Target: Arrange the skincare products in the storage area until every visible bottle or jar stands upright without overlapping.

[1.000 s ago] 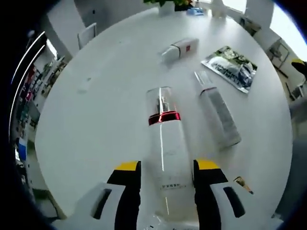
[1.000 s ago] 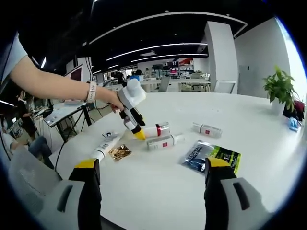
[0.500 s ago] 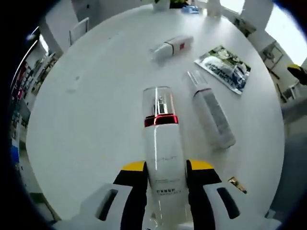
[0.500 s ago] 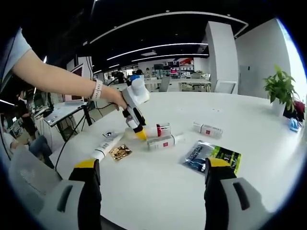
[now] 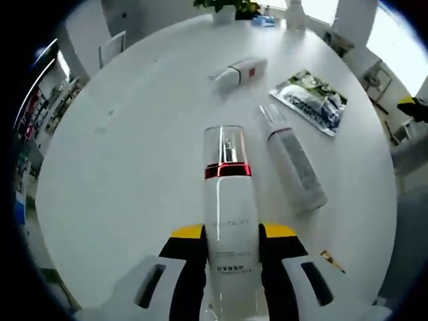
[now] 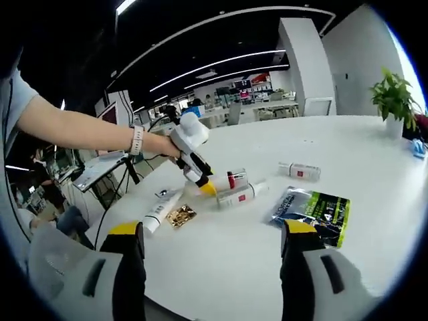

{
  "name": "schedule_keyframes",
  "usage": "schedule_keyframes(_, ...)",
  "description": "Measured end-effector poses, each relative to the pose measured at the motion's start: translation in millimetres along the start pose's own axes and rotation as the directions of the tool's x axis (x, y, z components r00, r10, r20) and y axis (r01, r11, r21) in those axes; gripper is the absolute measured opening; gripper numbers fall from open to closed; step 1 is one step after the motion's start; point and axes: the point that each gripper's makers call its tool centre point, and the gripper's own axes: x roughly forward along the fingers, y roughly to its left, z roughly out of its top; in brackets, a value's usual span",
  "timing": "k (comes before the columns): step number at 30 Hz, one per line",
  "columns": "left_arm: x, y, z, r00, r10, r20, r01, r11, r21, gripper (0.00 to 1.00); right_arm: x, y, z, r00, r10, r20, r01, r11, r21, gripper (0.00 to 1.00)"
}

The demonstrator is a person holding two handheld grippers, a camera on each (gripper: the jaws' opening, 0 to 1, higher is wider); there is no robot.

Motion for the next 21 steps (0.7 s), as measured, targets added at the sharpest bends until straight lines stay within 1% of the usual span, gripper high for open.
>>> schedule_keyframes(1, 0, 0.6, 0.4, 1.000, 0.013, 0.007, -0.013, 1.000, 0.000, 0.28, 0, 0, 0.0, 1.000, 0.001, -0.002, -0.001, 1.000, -0.002, 0.81)
schedule_keyframes(3, -1, 0.7, 0.3, 0.999, 0.027, 0.018, -0.026, 1.000, -0.015, 0.27, 1, 2, 0.8, 1.000, 0.013, -0.006, -0.013, 0.999, -0.033, 0.77)
schedule_keyframes(5, -2, 0.4, 0.2, 0.999, 0.046, 0.030, -0.045, 0.999, -0.025, 0.27, 2, 3, 1.2, 1.000, 0.018, -0.015, -0.019, 0.999, -0.039, 0.75)
schedule_keyframes(6, -2, 0.6, 0.1, 0.998, 0.054, 0.034, -0.053, 0.998, -0.047, 0.27, 3, 6, 1.5, 0.999, 0.044, -0.024, -0.045, 0.998, -0.038, 0.73)
schedule_keyframes(8, -3, 0.3, -0.6, 0.997, 0.068, 0.041, -0.065, 0.996, -0.067, 0.27, 4, 8, 7.2, 0.998, 0.068, -0.003, -0.068, 0.997, -0.036, 0.68)
schedule_keyframes(9, -3, -0.5, -0.8, 0.996, 0.076, 0.046, -0.073, 0.995, -0.070, 0.27, 5, 12, 7.1, 0.996, 0.094, -0.012, -0.094, 0.995, -0.045, 0.67)
schedule_keyframes(10, -3, -0.6, -0.2, 0.994, 0.091, 0.060, -0.086, 0.993, -0.077, 0.27, 6, 12, 5.2, 0.995, 0.095, -0.033, -0.096, 0.994, -0.044, 0.67)
schedule_keyframes(11, -4, -0.8, -0.1, 0.993, 0.097, 0.070, -0.091, 0.992, -0.081, 0.27, 8, 12, 6.0, 0.995, 0.091, -0.037, -0.093, 0.994, -0.058, 0.69)
schedule_keyframes(13, -5, -3.8, -0.3, 0.991, 0.100, 0.086, -0.092, 0.991, -0.096, 0.27, 11, 13, 4.8, 0.993, 0.104, -0.047, -0.107, 0.991, -0.078, 0.68)
schedule_keyframes(15, -5, -5.8, -0.2, 0.990, 0.105, 0.096, -0.094, 0.990, -0.107, 0.26, 14, 13, 3.9, 0.991, 0.119, -0.053, -0.123, 0.990, -0.068, 0.67)
schedule_keyframes(18, -7, -6.3, -1.5, 0.985, 0.130, 0.112, -0.113, 0.984, -0.141, 0.26, 18, 12, 1.5, 0.988, 0.133, -0.079, -0.139, 0.988, -0.065, 0.65)
schedule_keyframes(20, -8, -8.1, -2.6, 0.983, 0.135, 0.123, -0.117, 0.982, -0.146, 0.26, 20, 12, 4.3, 0.986, 0.150, -0.073, -0.155, 0.986, -0.062, 0.62)
schedule_keyframes(21, -9, -9.5, -3.9, 0.983, 0.133, 0.125, -0.114, 0.981, -0.154, 0.26, 22, 13, 4.5, 0.983, 0.169, -0.078, -0.173, 0.984, -0.047, 0.59)
